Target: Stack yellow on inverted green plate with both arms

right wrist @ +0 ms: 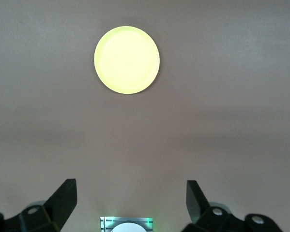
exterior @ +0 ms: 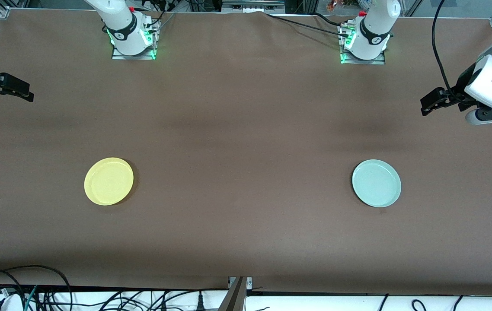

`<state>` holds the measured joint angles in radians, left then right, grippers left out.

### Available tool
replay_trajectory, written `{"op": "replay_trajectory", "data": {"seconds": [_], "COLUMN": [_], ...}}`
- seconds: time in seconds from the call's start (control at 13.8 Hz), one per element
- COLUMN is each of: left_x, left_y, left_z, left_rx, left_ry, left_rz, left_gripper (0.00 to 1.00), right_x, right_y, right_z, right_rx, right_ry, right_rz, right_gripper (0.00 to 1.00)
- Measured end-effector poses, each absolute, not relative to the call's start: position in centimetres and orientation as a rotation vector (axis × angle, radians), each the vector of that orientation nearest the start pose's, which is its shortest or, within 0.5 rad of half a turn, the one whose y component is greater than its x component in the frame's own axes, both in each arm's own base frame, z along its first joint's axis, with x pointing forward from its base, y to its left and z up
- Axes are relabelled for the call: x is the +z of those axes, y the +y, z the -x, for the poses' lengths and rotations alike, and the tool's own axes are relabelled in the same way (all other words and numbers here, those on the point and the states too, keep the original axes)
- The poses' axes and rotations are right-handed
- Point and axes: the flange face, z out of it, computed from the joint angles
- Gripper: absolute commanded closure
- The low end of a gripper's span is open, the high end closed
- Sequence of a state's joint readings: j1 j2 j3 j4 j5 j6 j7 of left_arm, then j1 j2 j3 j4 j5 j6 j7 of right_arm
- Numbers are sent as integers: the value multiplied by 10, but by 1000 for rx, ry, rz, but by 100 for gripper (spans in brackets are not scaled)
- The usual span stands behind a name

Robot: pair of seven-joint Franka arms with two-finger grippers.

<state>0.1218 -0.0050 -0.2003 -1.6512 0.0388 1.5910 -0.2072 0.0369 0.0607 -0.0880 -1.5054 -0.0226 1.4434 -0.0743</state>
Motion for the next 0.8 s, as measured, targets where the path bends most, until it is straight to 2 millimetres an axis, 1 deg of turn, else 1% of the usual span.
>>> {"op": "replay_trajectory", "data": {"seconds": [0.29,0.8], "left_x": [595,596], "left_y": [-48,-47], "left_z": [-550,-550], "left_rx": [55,54], "left_ry": [-188,-198], "left_rz": [3089,3088], "left_gripper": [0,0], "right_x": [610,610], "right_y": [-30,-30], "right_z": [-559,-559], "right_rx": [196,196], "right_ry": [-34,-34], "right_rz": [3156,3156], "right_gripper": [0,0]}}
